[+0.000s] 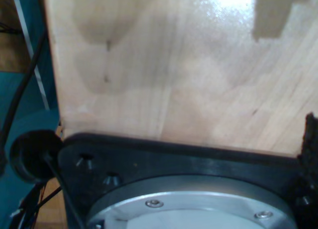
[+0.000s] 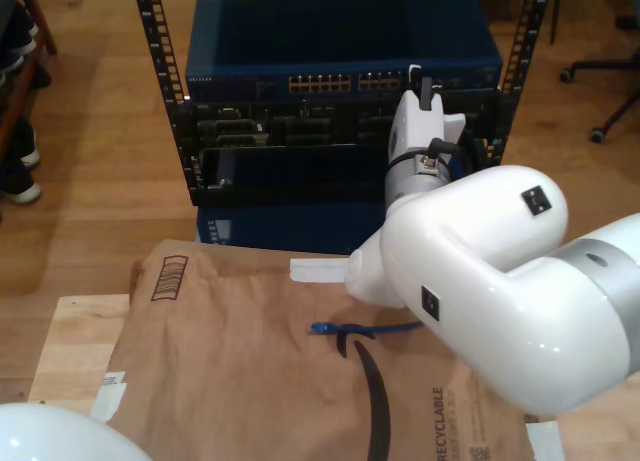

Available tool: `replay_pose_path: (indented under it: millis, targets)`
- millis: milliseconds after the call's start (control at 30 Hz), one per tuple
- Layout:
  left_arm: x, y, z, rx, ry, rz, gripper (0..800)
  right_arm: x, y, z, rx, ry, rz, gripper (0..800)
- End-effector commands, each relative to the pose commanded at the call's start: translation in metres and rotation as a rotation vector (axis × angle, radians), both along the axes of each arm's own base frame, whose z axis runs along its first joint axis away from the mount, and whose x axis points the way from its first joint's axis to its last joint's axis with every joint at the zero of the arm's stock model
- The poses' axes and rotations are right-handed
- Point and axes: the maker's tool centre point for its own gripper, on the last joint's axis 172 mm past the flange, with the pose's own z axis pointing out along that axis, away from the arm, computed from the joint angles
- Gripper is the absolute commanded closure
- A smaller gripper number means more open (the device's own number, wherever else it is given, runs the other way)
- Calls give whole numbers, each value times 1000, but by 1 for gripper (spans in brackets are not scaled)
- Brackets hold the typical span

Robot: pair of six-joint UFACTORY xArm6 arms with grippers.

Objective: Grab the cable and plug it in

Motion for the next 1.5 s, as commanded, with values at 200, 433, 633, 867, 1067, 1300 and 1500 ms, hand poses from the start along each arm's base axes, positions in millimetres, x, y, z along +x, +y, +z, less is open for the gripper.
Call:
replay_pose_path:
  millis: [200,433,633,867,1067,1300,1500]
  targets:
    - [0,0,0,2,0,2,0,-32,-12,-6,-32,61,10,335]
    - [0,0,0,0,0,0,0,-55,6,-25,-95,195,147,210]
    - [0,0,0,2,0,2,0,-54,-13,-20,-138,285,205,165]
    - [0,0,0,2,0,2,0,-50,-92,-34,-320,461,185,129]
    - [0,0,0,0,0,2,0,-76,-165,-55,-419,671,181,88]
    - [0,0,0,2,0,0,0,-126,-261,-85,-495,919,176,11]
    - [0,0,0,2,0,2,0,-187,-326,-100,-514,1089,182,8]
